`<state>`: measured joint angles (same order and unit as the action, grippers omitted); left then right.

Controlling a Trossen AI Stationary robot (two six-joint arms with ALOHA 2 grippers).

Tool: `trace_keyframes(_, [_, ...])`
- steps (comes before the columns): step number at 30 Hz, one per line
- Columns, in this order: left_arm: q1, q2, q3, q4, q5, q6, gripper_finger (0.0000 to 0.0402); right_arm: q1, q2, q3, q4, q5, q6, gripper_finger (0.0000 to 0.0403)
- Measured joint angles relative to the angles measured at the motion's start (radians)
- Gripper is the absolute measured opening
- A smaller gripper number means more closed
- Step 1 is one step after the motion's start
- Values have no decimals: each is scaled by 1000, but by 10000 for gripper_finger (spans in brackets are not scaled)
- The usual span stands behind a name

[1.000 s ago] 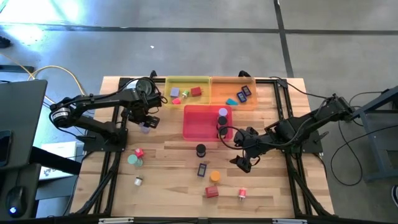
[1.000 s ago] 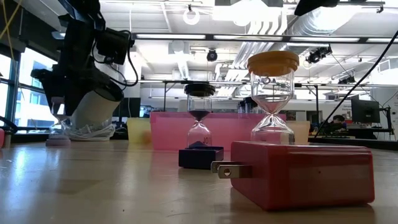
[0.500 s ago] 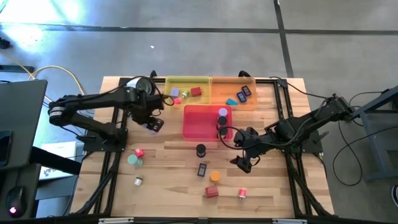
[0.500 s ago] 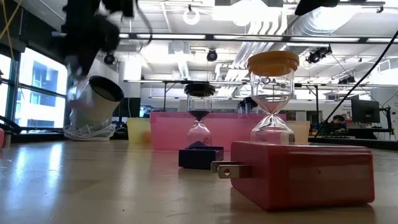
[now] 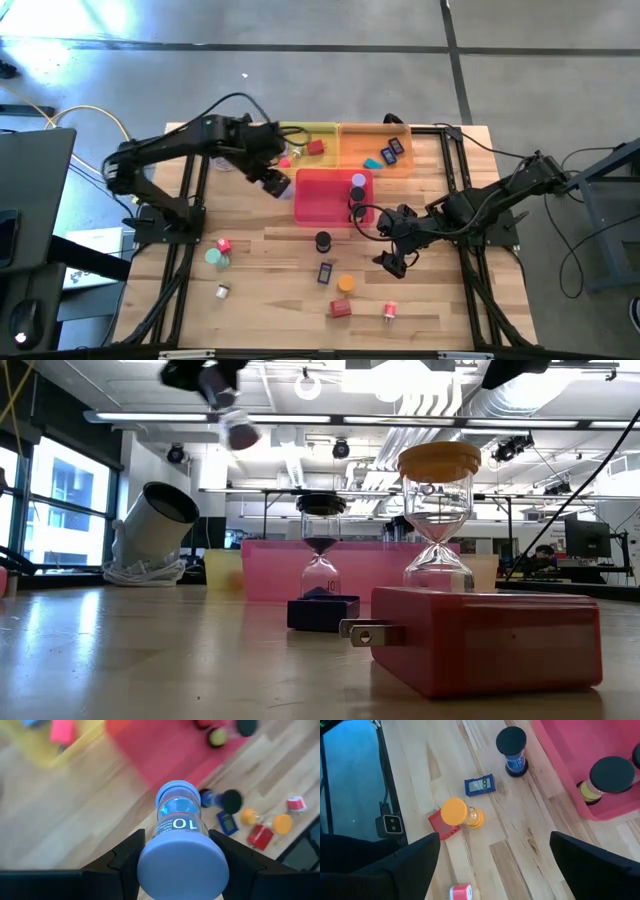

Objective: Pick & Place Office items
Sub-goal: Put the violet hourglass into the red bin

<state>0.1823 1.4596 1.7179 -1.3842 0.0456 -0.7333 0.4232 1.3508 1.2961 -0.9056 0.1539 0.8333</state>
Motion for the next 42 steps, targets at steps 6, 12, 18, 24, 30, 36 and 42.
trace_keyframes(6, [3, 185, 217, -10, -17, 130, 187, 0, 0, 0, -29, 0, 10, 366])
trace_keyframes(12, [39, 372, 349, -20, -19, 236, 187, 2, 0, 0, -61, -1, 37, 366])
trace_keyframes(18, [72, 507, 414, -14, -34, 328, 187, 2, 0, 0, -85, 11, 53, 366])
trace_keyframes(24, [111, 580, 423, 28, -50, 378, 187, 2, 0, 0, -89, 52, 52, 366])
trace_keyframes(30, [118, 634, 423, 39, -44, 403, 187, 0, 0, 0, -93, 63, 52, 366])
trace_keyframes(36, [118, 681, 423, 42, -42, 414, 187, -1, 0, 0, -94, 100, 52, 366])
trace_keyframes(42, [122, 732, 423, 59, -42, 423, 187, -1, 0, 0, -99, 110, 52, 366])
